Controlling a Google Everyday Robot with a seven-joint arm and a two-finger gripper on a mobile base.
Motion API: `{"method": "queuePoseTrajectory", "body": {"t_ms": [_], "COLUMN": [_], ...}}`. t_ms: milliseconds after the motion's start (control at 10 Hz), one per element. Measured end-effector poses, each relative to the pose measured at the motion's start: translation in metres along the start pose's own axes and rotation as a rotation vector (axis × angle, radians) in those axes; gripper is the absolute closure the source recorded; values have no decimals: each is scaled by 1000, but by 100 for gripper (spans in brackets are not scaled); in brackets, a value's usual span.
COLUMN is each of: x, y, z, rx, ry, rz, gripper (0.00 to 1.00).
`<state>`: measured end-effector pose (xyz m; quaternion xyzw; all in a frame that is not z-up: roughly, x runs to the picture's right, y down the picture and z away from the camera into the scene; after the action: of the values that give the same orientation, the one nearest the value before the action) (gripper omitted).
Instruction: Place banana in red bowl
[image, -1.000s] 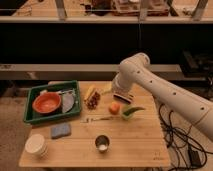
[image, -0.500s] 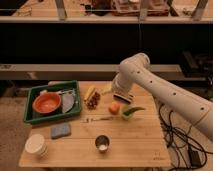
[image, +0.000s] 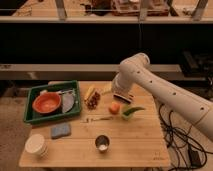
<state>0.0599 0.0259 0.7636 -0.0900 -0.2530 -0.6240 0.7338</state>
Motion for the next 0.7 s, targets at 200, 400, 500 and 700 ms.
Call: {"method": "queuePoseTrajectory", "body": {"t_ms": [200, 400, 500, 700], "x": [0, 5, 14, 43], "y": [0, -1, -6, -21], "z": [0, 0, 3, 11], "rx": [-1, 1, 1, -6], "ry": [0, 19, 43, 111], "rz": [0, 14, 20, 28], "gripper": [20, 20, 20, 20]}}
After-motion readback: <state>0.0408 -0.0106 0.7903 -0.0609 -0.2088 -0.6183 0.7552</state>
